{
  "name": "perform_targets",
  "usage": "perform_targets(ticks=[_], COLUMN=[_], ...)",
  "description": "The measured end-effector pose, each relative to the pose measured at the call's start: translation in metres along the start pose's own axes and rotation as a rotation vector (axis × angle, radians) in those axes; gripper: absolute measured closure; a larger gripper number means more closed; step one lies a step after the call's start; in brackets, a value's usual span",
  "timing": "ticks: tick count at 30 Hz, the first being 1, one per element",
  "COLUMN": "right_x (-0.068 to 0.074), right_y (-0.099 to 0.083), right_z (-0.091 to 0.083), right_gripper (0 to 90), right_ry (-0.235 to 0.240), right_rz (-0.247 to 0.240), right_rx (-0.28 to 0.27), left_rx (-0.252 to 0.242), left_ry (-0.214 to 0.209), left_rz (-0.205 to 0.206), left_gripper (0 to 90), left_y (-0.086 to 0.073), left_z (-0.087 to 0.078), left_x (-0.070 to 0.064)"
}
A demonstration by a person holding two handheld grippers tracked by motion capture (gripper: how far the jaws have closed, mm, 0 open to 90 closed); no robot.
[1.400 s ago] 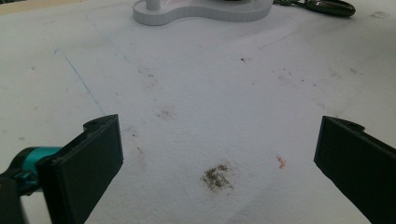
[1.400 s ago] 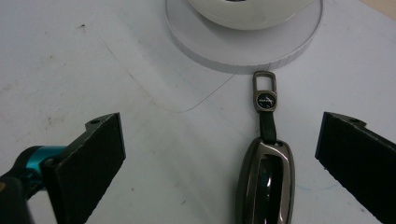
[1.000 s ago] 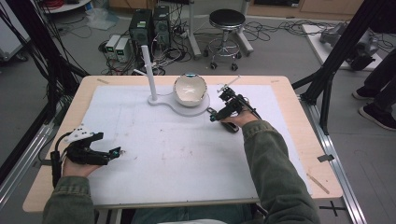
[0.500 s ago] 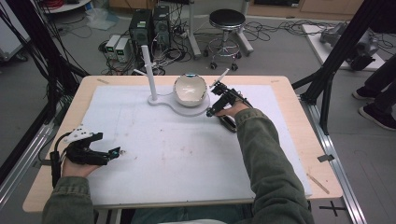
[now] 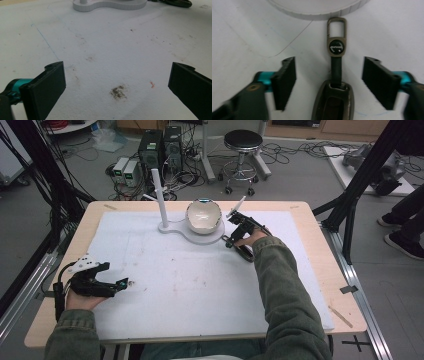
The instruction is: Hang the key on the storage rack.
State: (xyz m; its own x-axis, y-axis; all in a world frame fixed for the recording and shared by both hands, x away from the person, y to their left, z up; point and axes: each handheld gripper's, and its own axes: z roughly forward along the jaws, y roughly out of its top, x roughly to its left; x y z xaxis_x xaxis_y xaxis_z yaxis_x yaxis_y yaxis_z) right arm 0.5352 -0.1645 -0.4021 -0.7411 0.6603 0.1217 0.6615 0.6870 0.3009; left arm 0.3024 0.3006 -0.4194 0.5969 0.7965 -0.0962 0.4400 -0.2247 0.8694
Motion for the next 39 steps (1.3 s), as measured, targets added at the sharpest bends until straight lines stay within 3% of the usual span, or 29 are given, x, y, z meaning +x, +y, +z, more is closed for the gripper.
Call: perform_targets(ticks=[8,13,15,17,21,24,26,33,39], right_x=[0.003,0.0,0.001,0.004,0.005,0.004,0.002,-0.005,-0.006], right_y=[0.003,0.002,0.003,0.004,0.004,0.002,0.001,-0.005,-0.009], right_z=[0.004,0.008,0.009,0.011,0.01,0.009,0.007,-0.008,-0.022], right_gripper=[53.2,60.4,67.2,79.8,82.9,84.0,84.1,84.0,84.0], right_ry=[-0.03,-0.044,-0.053,-0.073,-0.083,-0.077,-0.054,0.002,0.015], right_rz=[0.017,0.04,0.049,0.048,0.055,0.034,0.056,0.068,0.075], right_rx=[0.007,0.045,0.047,0.06,0.059,0.048,0.037,-0.005,-0.03], left_rx=[0.002,-0.004,-0.004,-0.004,-0.004,-0.001,0.001,-0.001,-0.002], left_ry=[-0.002,0.005,0.006,0.004,0.004,0.003,0.003,-0.001,-0.005], left_rz=[0.002,0.001,0.001,0.001,0.001,0.003,0.002,-0.002,-0.004], left_gripper=[1.8,1.8,1.8,1.8,1.8,1.8,1.8,1.8,1.8], left_y=[0.0,0.0,0.0,0.0,0.0,0.0,0.0,0.0,0.0], left_z=[0.0,0.0,0.0,0.0,0.0,0.0,0.0,0.0,0.001], left_x=[0.0,0.0,0.0,0.0,0.0,0.001,0.001,0.001,0.0])
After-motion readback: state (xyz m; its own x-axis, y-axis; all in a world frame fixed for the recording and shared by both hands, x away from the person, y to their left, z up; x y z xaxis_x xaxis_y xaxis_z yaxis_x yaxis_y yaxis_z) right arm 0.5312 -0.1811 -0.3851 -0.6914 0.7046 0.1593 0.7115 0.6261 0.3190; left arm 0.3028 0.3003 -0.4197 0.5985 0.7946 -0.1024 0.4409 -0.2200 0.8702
